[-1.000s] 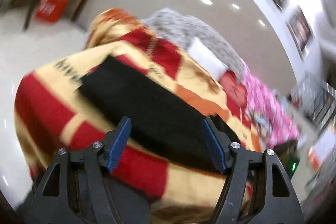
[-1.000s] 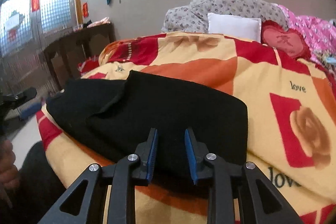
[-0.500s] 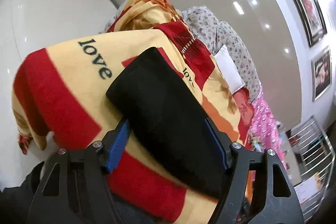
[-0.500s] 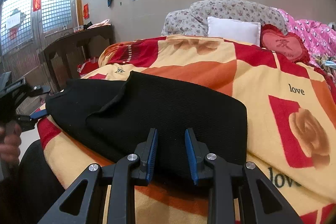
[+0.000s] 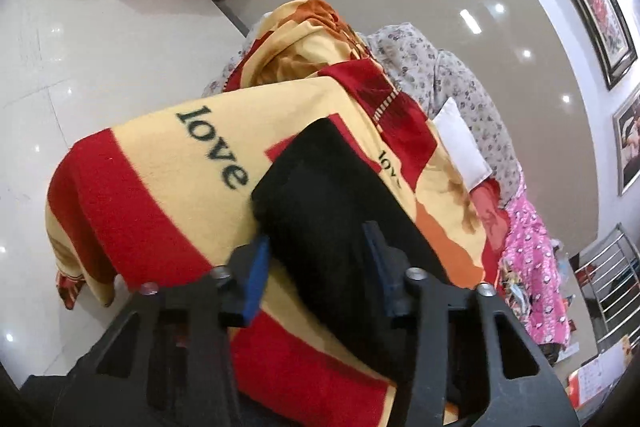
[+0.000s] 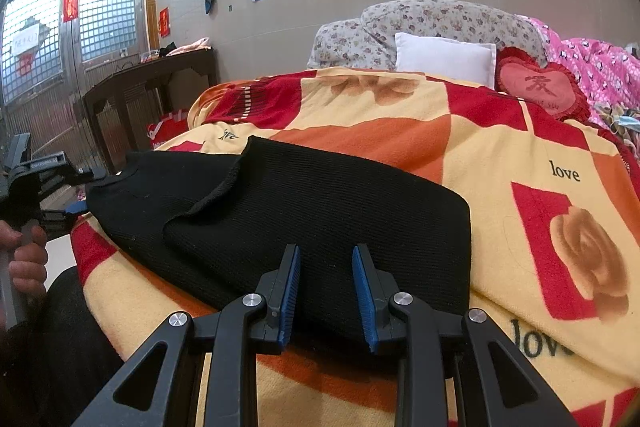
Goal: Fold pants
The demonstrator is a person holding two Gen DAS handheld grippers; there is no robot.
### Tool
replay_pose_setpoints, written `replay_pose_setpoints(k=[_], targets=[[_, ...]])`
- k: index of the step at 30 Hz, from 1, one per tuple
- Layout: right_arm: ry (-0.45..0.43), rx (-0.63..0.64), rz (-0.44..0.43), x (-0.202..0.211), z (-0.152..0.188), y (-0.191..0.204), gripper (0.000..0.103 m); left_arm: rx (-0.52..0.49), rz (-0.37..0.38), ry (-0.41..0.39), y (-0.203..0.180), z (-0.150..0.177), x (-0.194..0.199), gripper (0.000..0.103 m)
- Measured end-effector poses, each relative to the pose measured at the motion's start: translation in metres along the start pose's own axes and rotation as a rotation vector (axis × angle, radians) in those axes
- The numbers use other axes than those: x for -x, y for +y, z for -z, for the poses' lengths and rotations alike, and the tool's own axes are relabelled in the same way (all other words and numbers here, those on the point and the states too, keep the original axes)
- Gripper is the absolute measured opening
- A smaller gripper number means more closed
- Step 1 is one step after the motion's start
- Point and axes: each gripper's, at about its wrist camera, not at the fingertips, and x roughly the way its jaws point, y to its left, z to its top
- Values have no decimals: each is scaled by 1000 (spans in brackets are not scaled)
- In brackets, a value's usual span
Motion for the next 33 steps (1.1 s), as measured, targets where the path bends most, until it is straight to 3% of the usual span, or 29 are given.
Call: replay_pose_setpoints(k=[8, 9, 10, 12, 17, 23, 28, 31, 33], targets=[[0, 0, -1, 0, 0, 0, 26, -26, -8, 3, -3, 0, -1, 39], [-1, 1, -1, 0, 0, 0, 26, -28, -13, 2, -3, 0, -1, 31], [-1, 0, -1, 0, 0, 0, 26, -32, -30, -2, -3, -1, -1, 17], [-1, -2, -3, 0, 0, 0, 26, -49, -54, -22, -7, -2, 1, 11], [-3, -14, -8, 0, -1, 0, 26, -207, -59, -105, -32, 7, 13, 9], [14, -79, -47, 0, -7, -6, 26, -558, 20, -231, -93, 45, 32, 9], [-109, -301, -233, 28, -43, -30, 30, -806, 85, -256, -131, 88, 35, 9], [-152, -352, -428, 36, -69, -27, 42, -888, 151, -220, -145, 109, 35, 9], [-155, -389, -616, 34, -82, -24, 46, -931, 182, -201, -150, 120, 36, 9]])
